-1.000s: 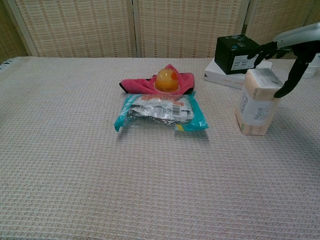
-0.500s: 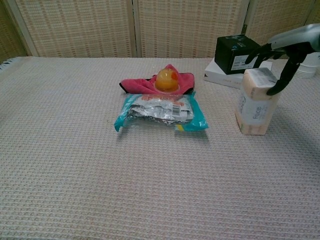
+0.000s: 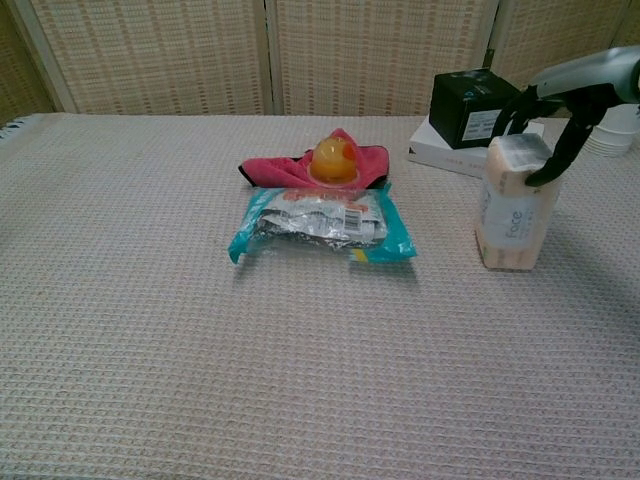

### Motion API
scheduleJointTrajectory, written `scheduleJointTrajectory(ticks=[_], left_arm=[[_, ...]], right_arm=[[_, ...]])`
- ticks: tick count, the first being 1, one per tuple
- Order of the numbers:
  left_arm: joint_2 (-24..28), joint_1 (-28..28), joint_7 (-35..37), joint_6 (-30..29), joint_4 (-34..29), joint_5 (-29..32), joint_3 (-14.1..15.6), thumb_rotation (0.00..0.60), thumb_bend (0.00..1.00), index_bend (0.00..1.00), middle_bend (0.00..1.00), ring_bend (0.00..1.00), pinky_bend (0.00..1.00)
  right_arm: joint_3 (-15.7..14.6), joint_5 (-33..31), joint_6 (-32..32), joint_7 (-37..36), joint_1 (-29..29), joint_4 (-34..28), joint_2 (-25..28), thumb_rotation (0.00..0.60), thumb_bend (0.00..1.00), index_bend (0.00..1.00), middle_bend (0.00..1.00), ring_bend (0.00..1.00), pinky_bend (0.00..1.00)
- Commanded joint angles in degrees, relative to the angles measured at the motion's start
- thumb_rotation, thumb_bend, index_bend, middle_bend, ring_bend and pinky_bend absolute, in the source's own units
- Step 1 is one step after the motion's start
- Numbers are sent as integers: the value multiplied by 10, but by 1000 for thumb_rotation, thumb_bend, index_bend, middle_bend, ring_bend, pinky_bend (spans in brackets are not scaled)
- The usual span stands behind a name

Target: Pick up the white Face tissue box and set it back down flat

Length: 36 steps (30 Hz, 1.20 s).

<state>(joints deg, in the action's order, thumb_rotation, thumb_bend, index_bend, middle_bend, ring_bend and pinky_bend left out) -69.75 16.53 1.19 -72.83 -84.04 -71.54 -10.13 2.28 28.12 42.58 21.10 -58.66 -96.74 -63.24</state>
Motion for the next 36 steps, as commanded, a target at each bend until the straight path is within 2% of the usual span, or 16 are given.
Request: scheduleJointTrajectory(ticks=[1, 5, 9, 12, 15, 17, 20, 24, 29, 36], left_arm=[[0, 0, -1, 0, -1, -1, 0, 600, 550, 142, 0, 0, 115], [-1, 0, -4, 0, -2, 1, 0, 600, 550, 142, 0, 0, 115], [-1, 0, -7, 0, -2, 0, 1, 600, 549, 142, 0, 0, 115], [-1, 0, -7, 1, -2, 1, 1, 600, 549, 142, 0, 0, 115], [-1, 0, -7, -1, -3, 0, 1, 600, 549, 142, 0, 0, 115], [-1, 0, -8, -1, -2, 1, 1, 600, 549, 142, 0, 0, 115], [-1, 0, -9, 0, -2, 1, 1, 600, 549, 142, 0, 0, 115], [-3, 1, -11, 1, -1, 2, 1, 600, 549, 142, 0, 0, 115], [-4, 2, -15, 3, 0, 4, 2, 600, 549, 142, 0, 0, 115], [-4, 2, -15, 5, 6, 9, 0, 600, 549, 142, 0, 0, 115]], right_arm=[[0, 2, 8, 0, 3, -3, 2, 600, 259, 313, 352, 153, 0], [2, 16, 22, -3, 11, 0, 0, 600, 288, 347, 396, 201, 0], [16, 72, 42, -38, 36, 11, -9, 600, 308, 376, 421, 232, 0], [49, 156, 30, -148, 79, 27, -15, 600, 312, 368, 421, 234, 0], [85, 243, -4, -303, 124, 59, -19, 600, 313, 346, 420, 246, 0], [99, 308, -6, -392, 150, 98, -33, 600, 318, 349, 421, 253, 0], [106, 380, 21, -480, 175, 160, -67, 600, 335, 362, 421, 258, 0], [101, 461, 73, -607, 197, 259, -131, 600, 365, 376, 421, 258, 0], [71, 537, 102, -738, 201, 373, -198, 600, 365, 377, 420, 252, 0], [50, 589, 149, -912, 194, 522, -288, 600, 389, 389, 420, 255, 0]])
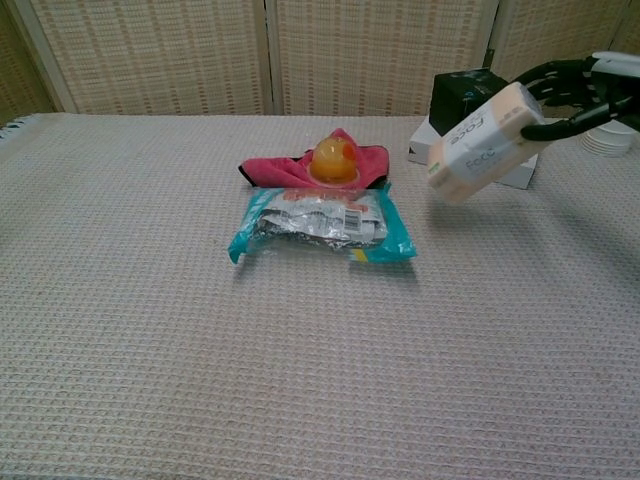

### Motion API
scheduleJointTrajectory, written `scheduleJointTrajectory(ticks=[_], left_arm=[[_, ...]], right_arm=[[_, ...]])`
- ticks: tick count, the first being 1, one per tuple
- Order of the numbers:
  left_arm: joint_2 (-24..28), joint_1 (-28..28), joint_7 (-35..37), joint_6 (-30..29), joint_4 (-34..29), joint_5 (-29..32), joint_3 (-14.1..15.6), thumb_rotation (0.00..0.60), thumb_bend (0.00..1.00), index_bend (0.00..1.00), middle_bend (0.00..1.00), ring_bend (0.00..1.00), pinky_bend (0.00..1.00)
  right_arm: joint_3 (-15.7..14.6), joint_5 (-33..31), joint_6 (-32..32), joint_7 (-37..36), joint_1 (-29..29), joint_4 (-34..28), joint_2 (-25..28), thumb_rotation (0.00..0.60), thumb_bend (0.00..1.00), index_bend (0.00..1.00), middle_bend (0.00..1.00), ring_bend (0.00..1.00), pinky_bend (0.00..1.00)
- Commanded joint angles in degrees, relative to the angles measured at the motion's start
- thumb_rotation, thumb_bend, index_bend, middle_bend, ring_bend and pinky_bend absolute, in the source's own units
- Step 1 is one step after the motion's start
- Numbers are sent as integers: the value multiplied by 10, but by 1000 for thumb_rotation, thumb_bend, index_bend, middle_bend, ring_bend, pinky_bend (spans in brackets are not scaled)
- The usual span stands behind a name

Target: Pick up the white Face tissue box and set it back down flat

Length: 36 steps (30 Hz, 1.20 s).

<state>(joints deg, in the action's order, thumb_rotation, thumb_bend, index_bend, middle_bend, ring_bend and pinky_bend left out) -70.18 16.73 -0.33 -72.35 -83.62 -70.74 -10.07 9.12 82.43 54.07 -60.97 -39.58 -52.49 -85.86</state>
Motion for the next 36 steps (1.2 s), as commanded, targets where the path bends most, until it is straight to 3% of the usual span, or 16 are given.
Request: scheduleJointTrajectory(ticks=[1, 5, 11, 18, 25, 30, 33, 36], left_arm=[[0, 0, 1, 1, 2, 2, -1, 600, 550, 142, 0, 0, 115], [-1, 1, 0, 3, 4, 4, -1, 600, 550, 142, 0, 0, 115], [-2, 1, -1, 2, 4, 3, -1, 600, 550, 142, 0, 0, 115], [0, 1, -2, 4, 2, 3, 0, 600, 551, 142, 0, 0, 115], [-1, 1, -3, 3, 1, 2, 0, 600, 551, 142, 0, 0, 115], [-1, 1, -6, 3, -1, 1, 1, 600, 551, 142, 0, 0, 116], [-1, 1, -6, 3, -1, 2, 1, 600, 551, 142, 0, 0, 116], [-2, 1, -6, 2, -1, 1, 1, 600, 551, 142, 0, 0, 116]], right_arm=[[-21, 51, 37, -109, 1, 95, -70, 600, 389, 390, 420, 255, 0], [-35, 63, 40, -162, -6, 161, -105, 600, 389, 396, 420, 255, 0], [-54, 75, 36, -193, -11, 210, -129, 600, 390, 396, 420, 255, 0], [-70, 80, 20, -162, -14, 228, -129, 600, 390, 396, 420, 255, 0], [-76, 78, 2, -108, -17, 208, -113, 600, 390, 393, 420, 254, 0], [-89, 77, -46, -66, -27, 147, -69, 600, 390, 385, 420, 252, 0], [-89, 71, -62, -42, -31, 117, -52, 600, 388, 350, 420, 232, 0], [-90, 64, -81, -17, -35, 91, -38, 600, 323, 283, 391, 189, 0]])
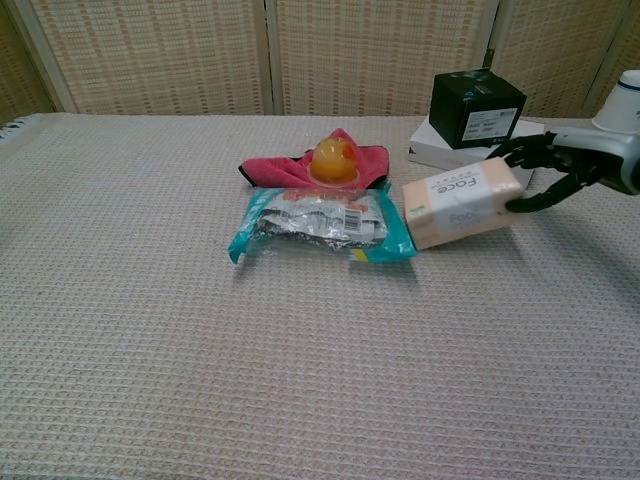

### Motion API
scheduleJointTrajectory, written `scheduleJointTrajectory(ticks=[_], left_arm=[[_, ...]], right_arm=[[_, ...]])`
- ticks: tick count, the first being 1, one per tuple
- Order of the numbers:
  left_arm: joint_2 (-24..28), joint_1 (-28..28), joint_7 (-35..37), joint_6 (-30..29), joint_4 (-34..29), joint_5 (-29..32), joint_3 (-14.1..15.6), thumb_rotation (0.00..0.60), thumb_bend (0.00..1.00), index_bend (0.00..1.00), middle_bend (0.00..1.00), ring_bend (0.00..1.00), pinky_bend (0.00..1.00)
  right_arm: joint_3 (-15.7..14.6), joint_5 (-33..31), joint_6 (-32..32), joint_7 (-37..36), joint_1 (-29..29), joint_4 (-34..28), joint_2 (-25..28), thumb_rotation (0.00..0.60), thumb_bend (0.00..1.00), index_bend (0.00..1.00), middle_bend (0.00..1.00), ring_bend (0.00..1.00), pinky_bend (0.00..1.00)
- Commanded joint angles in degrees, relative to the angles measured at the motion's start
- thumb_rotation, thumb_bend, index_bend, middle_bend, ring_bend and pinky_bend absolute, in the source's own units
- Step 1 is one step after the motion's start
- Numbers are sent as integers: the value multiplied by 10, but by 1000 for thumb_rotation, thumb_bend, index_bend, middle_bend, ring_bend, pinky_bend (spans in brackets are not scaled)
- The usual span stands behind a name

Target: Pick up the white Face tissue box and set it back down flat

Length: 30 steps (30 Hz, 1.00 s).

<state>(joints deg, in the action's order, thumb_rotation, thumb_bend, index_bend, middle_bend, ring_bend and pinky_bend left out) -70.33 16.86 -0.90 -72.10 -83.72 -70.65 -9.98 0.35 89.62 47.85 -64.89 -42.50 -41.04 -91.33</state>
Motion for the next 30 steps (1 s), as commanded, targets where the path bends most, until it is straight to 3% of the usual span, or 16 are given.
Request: scheduleJointTrajectory(ticks=[1, 7, 15, 19, 22, 25, 27, 28, 30], left_arm=[[0, 0, 0, 0, 0, 0, 0, 600, 551, 142, 0, 0, 116], [0, 0, -2, -1, -1, 0, 0, 600, 550, 142, 0, 0, 115], [-1, 0, -3, -3, -1, -1, 0, 600, 549, 142, 0, 0, 116], [-1, 0, -3, -3, -1, 0, 0, 600, 549, 142, 0, 0, 115], [-1, 0, -1, -2, 0, -1, 0, 600, 548, 142, 0, 0, 116], [-1, 0, 1, 0, 1, 0, 0, 600, 549, 142, 0, 0, 115], [-2, 1, 0, 1, 2, 0, 0, 600, 548, 142, 0, 0, 116], [-2, 1, -1, 2, 3, 0, 1, 600, 549, 142, 0, 0, 116], [-3, 2, -3, 4, 3, 0, 2, 600, 549, 142, 0, 0, 115]], right_arm=[[-1, -10, -24, 28, -7, -30, 20, 600, 283, 253, 365, 174, 0], [4, -29, -50, 68, -9, -70, 42, 600, 161, 171, 241, 107, 0], [8, -57, -102, 120, -17, -123, 74, 600, 87, 8, 78, 1, 0], [12, -69, -118, 144, -18, -163, 101, 600, 53, 0, 2, 0, 0], [23, -73, -64, 178, 3, -217, 136, 600, 50, 0, 0, 0, 0], [41, -71, 83, 260, 62, -288, 159, 600, 46, 0, 0, 0, 0], [54, -65, 215, 342, 117, -337, 151, 600, 46, 0, 0, 0, 0], [45, -45, 272, 399, 143, -352, 141, 600, 46, 1, 0, 0, 0], [11, -20, 307, 491, 175, -375, 148, 600, 47, 6, 0, 0, 0]])
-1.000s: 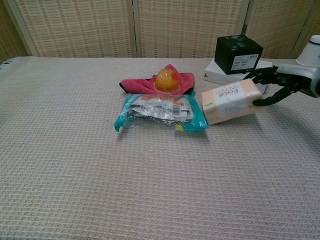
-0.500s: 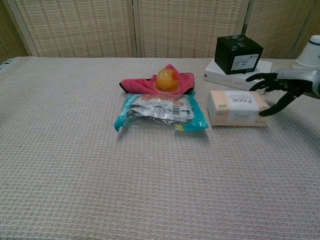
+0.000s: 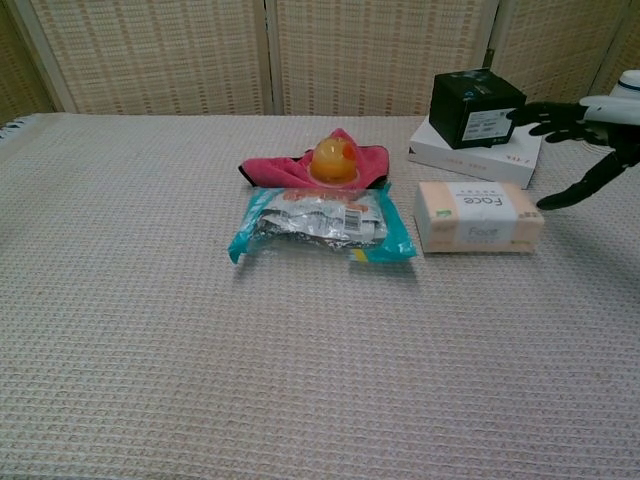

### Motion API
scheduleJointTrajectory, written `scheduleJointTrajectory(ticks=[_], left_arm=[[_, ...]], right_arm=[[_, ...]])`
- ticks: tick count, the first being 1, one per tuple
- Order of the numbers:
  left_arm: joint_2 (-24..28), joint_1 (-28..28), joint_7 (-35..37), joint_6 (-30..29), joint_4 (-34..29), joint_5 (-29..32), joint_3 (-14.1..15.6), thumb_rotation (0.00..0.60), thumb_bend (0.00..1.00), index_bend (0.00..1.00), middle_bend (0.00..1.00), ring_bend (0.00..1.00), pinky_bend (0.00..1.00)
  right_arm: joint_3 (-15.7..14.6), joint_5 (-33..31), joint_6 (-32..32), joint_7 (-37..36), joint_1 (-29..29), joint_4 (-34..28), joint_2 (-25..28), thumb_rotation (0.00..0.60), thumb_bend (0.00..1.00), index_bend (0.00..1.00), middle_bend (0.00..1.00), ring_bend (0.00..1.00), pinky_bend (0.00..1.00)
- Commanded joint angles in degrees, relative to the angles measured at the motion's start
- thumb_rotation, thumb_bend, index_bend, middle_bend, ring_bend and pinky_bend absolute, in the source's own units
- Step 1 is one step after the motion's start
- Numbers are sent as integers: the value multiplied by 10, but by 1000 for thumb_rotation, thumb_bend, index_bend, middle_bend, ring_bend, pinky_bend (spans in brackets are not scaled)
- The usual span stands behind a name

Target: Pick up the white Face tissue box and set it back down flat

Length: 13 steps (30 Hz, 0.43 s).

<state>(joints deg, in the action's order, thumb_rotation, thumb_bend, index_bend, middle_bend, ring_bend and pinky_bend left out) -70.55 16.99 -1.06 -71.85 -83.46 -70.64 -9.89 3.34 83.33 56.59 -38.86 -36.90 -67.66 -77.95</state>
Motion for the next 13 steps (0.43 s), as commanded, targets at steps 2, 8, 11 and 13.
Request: scheduleJointTrajectory(ticks=[2, 8, 11, 13], left_arm=[[-1, 1, -3, 0, -1, 0, 1, 600, 549, 142, 0, 0, 115], [-4, 1, -11, -1, -1, -1, 3, 600, 552, 142, 0, 0, 115], [-7, 3, -16, 2, 3, 1, 3, 600, 550, 142, 0, 0, 115], [-9, 4, -18, 2, 7, 3, 2, 600, 550, 142, 0, 0, 116]], right_arm=[[-49, 42, 230, 341, 151, -128, 30, 600, 48, 10, 0, 0, 0], [-57, -46, 203, 392, 207, -130, 62, 600, 50, 14, 0, 0, 0], [-51, -50, 207, 372, 219, -91, 58, 600, 51, 14, 0, 0, 0], [-47, -52, 203, 375, 221, -86, 63, 600, 55, 14, 0, 0, 0]])
